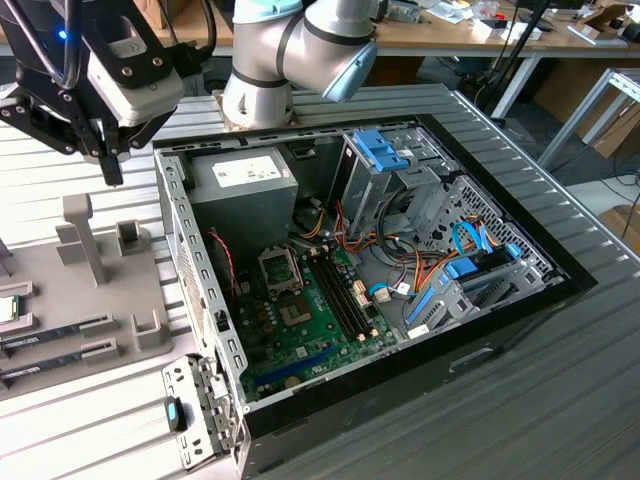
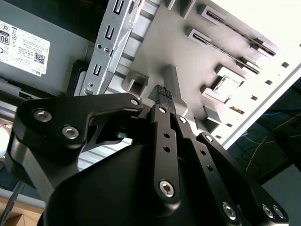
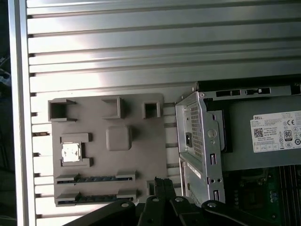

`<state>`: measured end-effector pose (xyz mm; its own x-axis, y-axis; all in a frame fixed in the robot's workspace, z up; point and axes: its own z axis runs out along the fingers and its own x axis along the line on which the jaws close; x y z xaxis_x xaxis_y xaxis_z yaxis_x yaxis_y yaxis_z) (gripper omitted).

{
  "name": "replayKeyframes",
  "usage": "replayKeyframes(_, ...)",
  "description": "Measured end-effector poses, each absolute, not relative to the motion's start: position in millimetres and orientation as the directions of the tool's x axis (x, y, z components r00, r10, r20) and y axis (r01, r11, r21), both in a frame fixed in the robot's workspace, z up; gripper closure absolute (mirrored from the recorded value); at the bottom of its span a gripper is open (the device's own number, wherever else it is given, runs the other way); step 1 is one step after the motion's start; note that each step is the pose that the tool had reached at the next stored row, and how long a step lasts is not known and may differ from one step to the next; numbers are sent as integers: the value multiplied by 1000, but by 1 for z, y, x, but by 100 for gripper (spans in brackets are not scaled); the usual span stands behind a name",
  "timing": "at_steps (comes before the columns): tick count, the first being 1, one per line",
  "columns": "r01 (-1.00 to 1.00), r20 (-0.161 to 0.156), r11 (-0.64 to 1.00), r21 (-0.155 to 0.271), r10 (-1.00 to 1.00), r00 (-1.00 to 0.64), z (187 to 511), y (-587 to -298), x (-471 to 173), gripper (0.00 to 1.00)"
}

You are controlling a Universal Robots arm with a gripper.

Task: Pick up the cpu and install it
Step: 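Reach for the cpu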

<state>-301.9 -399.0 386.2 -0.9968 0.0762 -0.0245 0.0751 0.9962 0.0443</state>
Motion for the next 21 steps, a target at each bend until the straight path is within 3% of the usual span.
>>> replayKeyframes(21,75,-24,996,44,76,-997,377,-399,-313,89)
